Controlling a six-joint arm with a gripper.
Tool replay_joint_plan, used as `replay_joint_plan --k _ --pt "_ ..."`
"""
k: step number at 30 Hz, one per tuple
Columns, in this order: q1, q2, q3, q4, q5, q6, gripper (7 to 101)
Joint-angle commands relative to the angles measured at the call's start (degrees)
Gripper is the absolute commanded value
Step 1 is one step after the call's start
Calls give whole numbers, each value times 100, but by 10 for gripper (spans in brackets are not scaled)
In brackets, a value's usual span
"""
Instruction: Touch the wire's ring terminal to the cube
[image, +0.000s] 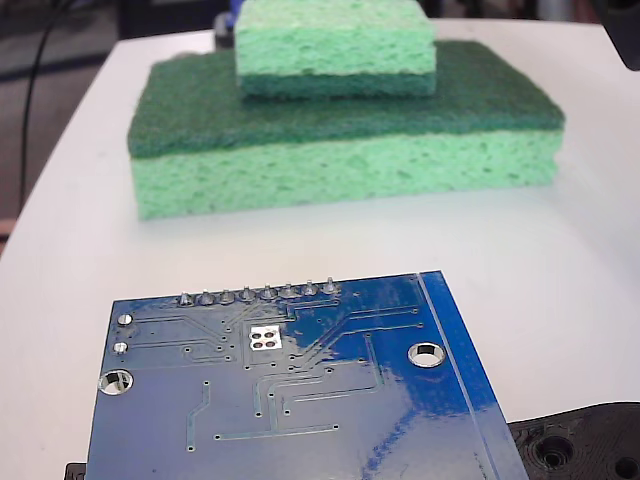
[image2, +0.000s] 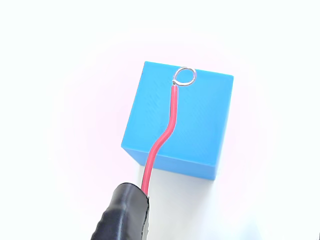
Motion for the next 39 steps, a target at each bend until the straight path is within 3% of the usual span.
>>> replay_joint_plan --k 1,17,39 --pt "141 220 35 26 -158 -141 1003" --pt "1116 2013 1187 193 -853 -765 1003" --pt "2030 4790 3006 800 -1274 -1081 1003"
